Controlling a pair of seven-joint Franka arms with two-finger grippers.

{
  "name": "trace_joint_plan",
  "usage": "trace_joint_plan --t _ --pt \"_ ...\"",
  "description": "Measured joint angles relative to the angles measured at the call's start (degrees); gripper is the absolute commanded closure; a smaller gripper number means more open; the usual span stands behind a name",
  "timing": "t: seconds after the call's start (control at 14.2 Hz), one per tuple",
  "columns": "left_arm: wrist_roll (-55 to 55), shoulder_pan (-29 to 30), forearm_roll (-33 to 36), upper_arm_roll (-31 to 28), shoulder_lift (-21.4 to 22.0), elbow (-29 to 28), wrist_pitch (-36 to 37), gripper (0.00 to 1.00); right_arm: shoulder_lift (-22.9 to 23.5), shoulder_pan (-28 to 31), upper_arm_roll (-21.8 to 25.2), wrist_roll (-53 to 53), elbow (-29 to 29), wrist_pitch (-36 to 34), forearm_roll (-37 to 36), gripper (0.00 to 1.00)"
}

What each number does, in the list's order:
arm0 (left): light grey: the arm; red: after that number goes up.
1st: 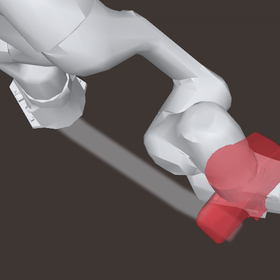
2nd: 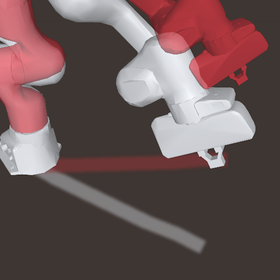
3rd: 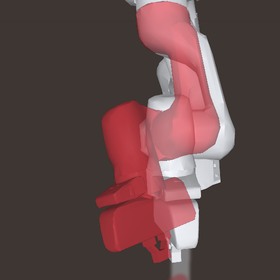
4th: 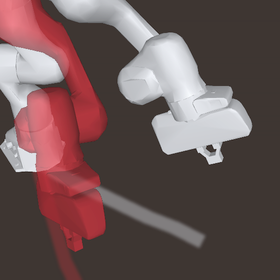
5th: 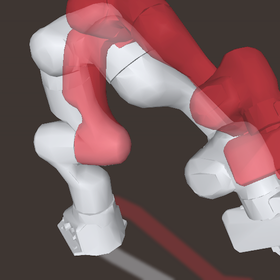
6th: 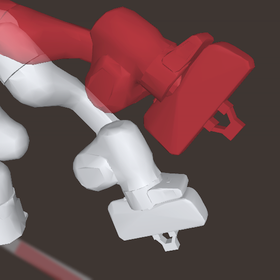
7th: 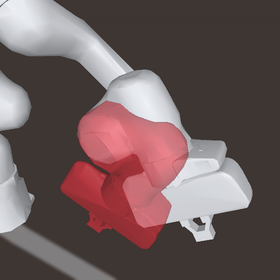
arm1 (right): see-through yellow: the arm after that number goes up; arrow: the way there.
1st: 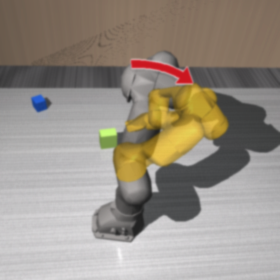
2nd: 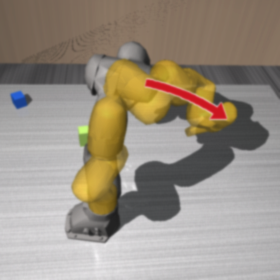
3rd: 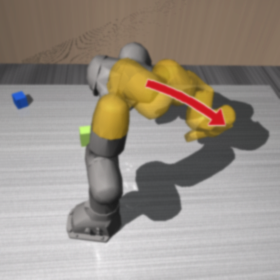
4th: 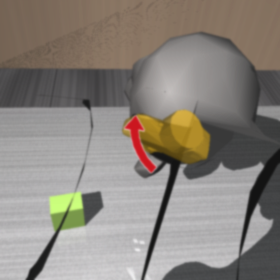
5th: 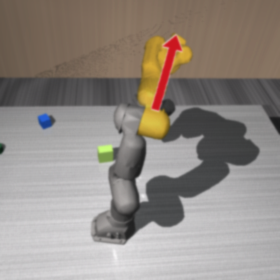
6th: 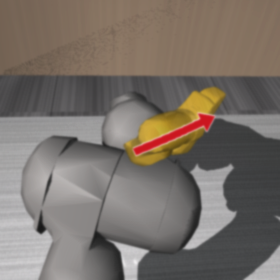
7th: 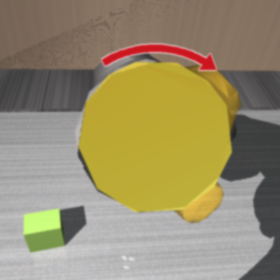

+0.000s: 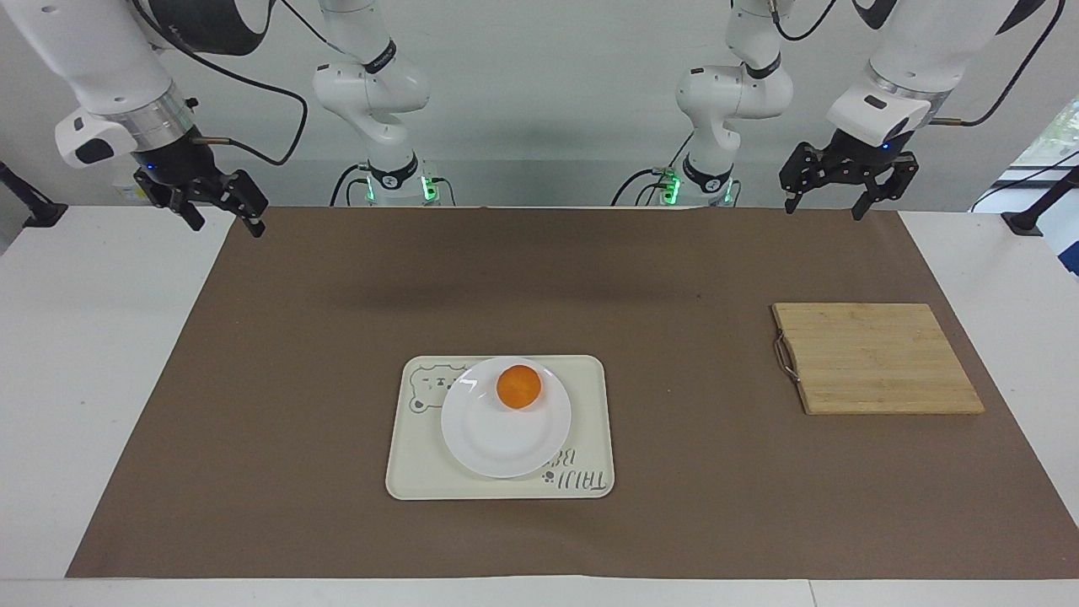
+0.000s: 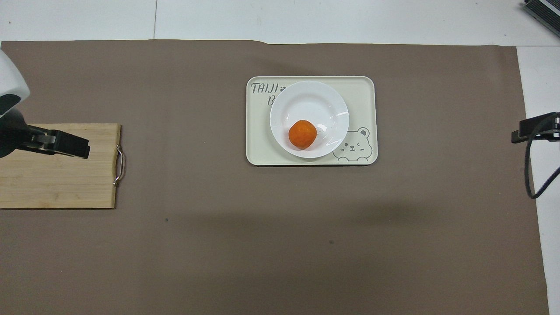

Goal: Place orange and plate with both arms

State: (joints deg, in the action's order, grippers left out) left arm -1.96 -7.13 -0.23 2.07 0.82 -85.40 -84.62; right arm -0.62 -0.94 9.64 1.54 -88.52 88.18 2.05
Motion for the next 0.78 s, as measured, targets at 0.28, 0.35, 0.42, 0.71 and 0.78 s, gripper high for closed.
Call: trace_joint_plan --t 0.28,0.35,0.42,0.71,0.78 --pt "-1.04 0.7 -0.08 -0.25 0.04 0.01 0.0 0.0 -3.25 -0.19 -0.42 0.0 -0.01 -2.64 -0.01 0.0" --pt "-1.24 0.88 -0.12 -0.29 0.06 0.02 0.0 0.0 -3.53 -0.25 -0.69 0.0 -0.04 -2.67 -0.19 0.0" --pt "-1.32 0.91 -0.13 -0.32 0.09 0.04 0.0 0.0 -3.68 -0.32 -0.97 0.0 -0.06 -2.68 -0.77 0.0" --pt "-1.35 0.91 -0.14 -0.31 0.18 0.1 0.0 0.0 -3.83 -0.4 -1.1 -0.57 -0.19 -2.69 -1.37 0.0" --pt "-1.36 0.91 -0.14 -0.31 0.21 0.12 0.0 0.0 -3.83 -0.42 -1.12 -1.26 -0.21 -2.69 -1.37 0.0"
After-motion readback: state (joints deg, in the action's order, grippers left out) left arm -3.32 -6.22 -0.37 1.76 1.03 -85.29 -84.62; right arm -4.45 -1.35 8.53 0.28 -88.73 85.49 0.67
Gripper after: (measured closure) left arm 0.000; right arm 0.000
